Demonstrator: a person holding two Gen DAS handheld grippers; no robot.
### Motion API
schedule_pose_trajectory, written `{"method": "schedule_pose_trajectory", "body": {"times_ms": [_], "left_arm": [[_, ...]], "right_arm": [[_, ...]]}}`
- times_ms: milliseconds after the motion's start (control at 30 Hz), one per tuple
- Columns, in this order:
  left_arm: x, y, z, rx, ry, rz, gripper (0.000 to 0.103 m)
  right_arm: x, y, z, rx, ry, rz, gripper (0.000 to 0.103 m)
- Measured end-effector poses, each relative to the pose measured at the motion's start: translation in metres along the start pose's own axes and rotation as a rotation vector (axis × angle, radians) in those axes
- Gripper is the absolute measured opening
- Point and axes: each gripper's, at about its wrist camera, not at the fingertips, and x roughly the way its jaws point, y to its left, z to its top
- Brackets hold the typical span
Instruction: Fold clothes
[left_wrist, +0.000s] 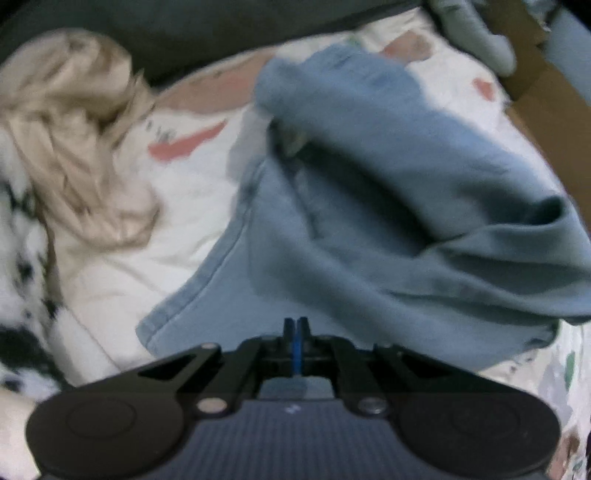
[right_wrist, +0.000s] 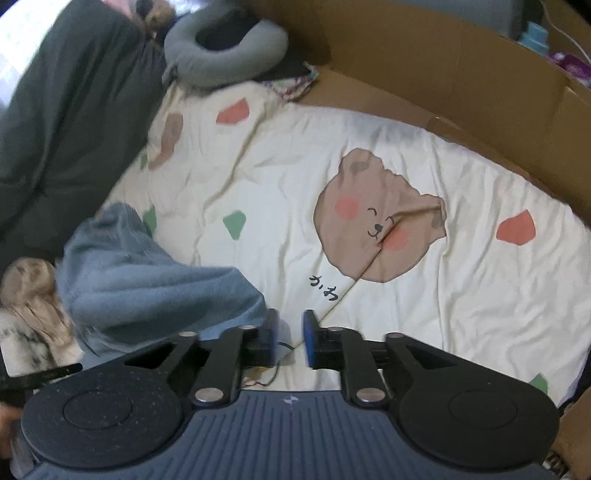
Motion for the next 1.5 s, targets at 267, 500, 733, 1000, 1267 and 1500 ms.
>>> {"method": "schedule_pose_trajectory", "body": {"times_ms": [267,500,733,1000,1267,1500], "left_arm": [[-0.062,-0.038,0.028,0.064,-0.1,-0.027,0.0],[-0.042,-0.028,0.03,-0.001,-0.075,0.005,0.062],[0.002,-0.004,0.021,-0.115,-0.007,0.038,0.085],[0.059,0.03,0.006,-0.313,0.086,0.042,0.09],[0.074,0.046,0.002,-0.426,0.064,0.016,0.003],[0.031,0.039,0.014,-0.421,-0.005,-0.016,0.0]], "right_arm": [[-0.028,0.009,-0.005,-0.003,-0.048,0.072,0.035],[-0.034,0.025,-0.014,-0.081,-0.033,0.116,0.039],[-0.024,0.037,-0.02,-0.138,-0.004,0.129,0.043],[-0.003,0.061,-0.01,-0.171,0.014,0.15,0.044],[0.007,0.083,-0.003,-0.227,0.036,0.173,0.045],[-0.007,0.081,-0.003,-0.204,0.017,0.159,0.045]]}}
